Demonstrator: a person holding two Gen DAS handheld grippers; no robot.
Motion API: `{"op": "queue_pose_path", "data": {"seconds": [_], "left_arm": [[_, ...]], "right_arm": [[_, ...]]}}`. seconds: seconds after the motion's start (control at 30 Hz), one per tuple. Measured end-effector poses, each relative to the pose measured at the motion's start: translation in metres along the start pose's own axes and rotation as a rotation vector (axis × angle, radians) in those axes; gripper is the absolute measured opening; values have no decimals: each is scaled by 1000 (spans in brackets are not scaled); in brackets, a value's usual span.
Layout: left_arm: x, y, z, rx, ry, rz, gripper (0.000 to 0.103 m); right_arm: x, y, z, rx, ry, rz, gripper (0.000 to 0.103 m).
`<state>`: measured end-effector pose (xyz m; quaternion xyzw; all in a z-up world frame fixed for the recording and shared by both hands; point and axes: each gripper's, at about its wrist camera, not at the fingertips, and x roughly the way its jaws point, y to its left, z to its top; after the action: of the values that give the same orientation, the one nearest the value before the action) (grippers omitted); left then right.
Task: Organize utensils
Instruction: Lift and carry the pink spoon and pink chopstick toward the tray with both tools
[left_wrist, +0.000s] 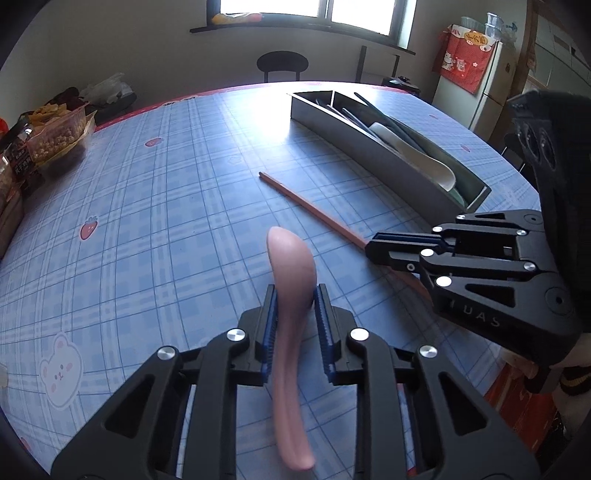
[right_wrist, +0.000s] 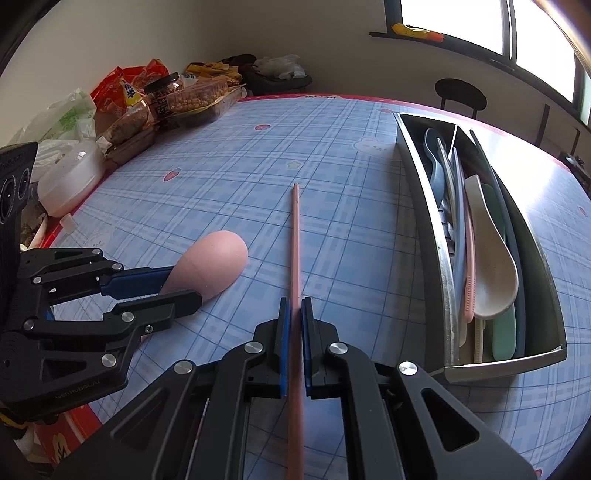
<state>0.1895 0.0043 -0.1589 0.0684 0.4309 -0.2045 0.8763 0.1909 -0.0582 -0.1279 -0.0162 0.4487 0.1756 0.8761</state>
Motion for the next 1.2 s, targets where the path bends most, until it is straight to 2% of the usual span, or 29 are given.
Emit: {"op": "queue_pose_path", "data": {"seconds": [0.03, 0.47, 0.63, 0.77, 0.97, 1.03, 1.2], "left_arm": [[0, -2, -1, 6, 5, 7, 11], [-5, 9, -14, -62, -34, -14, 11], [-7, 22, -16, -136, -46, -19, 11], [-15, 32, -18, -190, -85, -30, 11], [-24, 36, -20, -219, -135, -21, 11], [-29, 38, -21, -234, -157, -16, 11], [-41, 42, -25, -255, -216, -9, 11]], "right_arm": [[0, 0, 0, -3, 1, 4, 7], [2, 4, 1, -21, 5, 5, 7], [4, 10, 2, -52, 6, -23, 7], [5, 14, 2, -82, 6, -46, 7], [3, 15, 0, -82, -5, -55, 7], [-3, 13, -2, -71, -28, -26, 6], [-30, -3, -6, -1, -168, 30, 6]]}}
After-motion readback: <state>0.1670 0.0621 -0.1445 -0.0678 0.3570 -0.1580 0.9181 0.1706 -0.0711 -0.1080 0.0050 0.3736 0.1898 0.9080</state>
